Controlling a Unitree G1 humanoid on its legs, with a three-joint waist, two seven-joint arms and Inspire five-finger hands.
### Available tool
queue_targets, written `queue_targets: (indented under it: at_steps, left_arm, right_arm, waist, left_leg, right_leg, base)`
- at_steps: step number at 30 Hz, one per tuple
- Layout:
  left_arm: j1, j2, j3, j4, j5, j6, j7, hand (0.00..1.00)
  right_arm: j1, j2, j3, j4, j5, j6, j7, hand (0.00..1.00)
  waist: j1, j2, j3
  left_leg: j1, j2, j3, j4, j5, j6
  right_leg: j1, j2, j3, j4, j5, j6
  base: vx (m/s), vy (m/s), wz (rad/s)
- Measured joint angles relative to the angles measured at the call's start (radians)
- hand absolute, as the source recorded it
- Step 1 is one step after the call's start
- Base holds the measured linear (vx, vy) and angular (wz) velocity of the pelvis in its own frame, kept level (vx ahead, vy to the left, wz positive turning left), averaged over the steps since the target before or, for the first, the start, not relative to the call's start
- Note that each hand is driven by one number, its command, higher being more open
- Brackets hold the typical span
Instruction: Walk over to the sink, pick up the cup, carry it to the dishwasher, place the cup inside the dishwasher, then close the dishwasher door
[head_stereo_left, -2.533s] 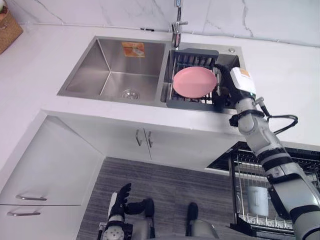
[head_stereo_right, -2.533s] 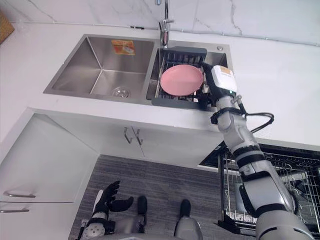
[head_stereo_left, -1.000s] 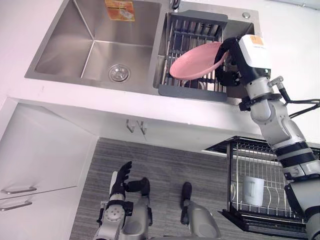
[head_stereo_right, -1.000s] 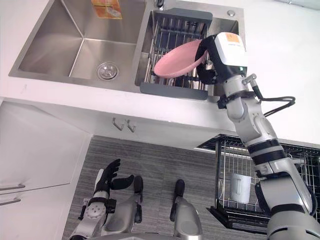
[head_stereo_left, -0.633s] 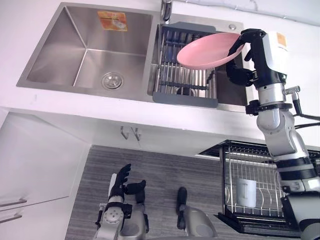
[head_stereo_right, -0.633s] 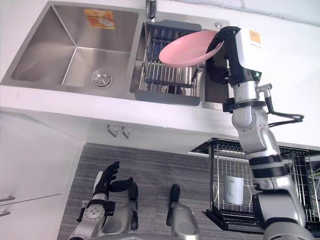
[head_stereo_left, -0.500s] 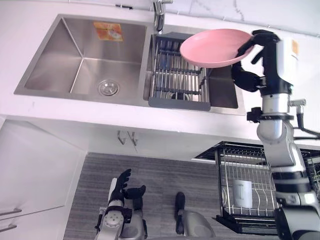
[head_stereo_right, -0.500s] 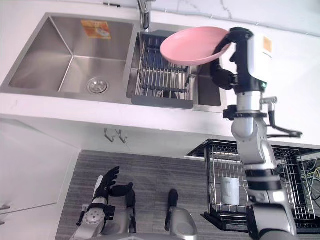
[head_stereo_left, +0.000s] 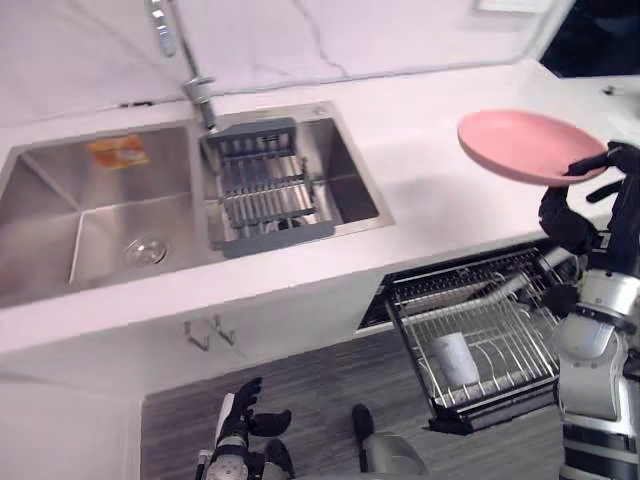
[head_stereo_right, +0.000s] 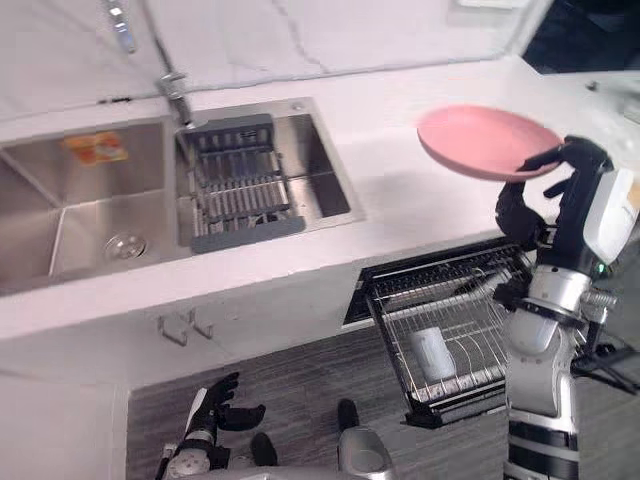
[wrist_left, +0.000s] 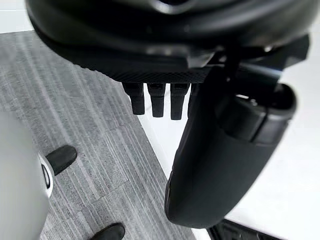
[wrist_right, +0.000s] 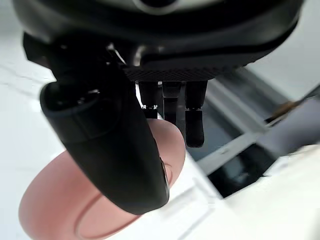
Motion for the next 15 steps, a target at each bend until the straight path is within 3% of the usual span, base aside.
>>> queue_targets:
  at_steps: [5,10,15]
  left_arm:
    - [-0.019,-0.007,-0.009,0.008,-0.001,-0.001,0.0,0.9]
    - [-0.052,-0.039,-0.026,-0.005,-0.001,-0.011,0.003,0.9]
    - [-0.095,-0.055,-0.026,-0.024,-0.001,-0.013,0.004,0.9]
  right_arm:
    - [0.027,0.023,-0.003,0.004,0.042,0.005,0.006,0.3]
    - [0.071,0.093,-0.042,0.004,0.063,0.029,0.007,0.3]
    - [0.09,0.161,-0.049,0.006,0.12,0.056,0.007,0.3]
  waist:
    - [-0.029,0.027,0.02]
    - [-0.035,0.067,0.077]
    - [-0.031,0.074,0.133]
  left_leg:
    - [-0.017,0.011,0.089,0.087,-0.061,0.002]
    - [-0.072,0.038,0.16,0.199,-0.126,0.008]
    - [-0.128,0.08,0.23,0.288,-0.163,0.004]
  right_leg:
    - [-0.041,0.015,0.094,0.03,0.005,0.009]
    - [-0.105,0.027,0.154,0.076,-0.005,0.01]
    - [-0.175,0.033,0.147,0.116,-0.004,0.01]
  base:
    - [0.0,0.026,-0.56]
    - [-0.02,0.026,-0.36]
    - [-0.02,0.009,-0.25]
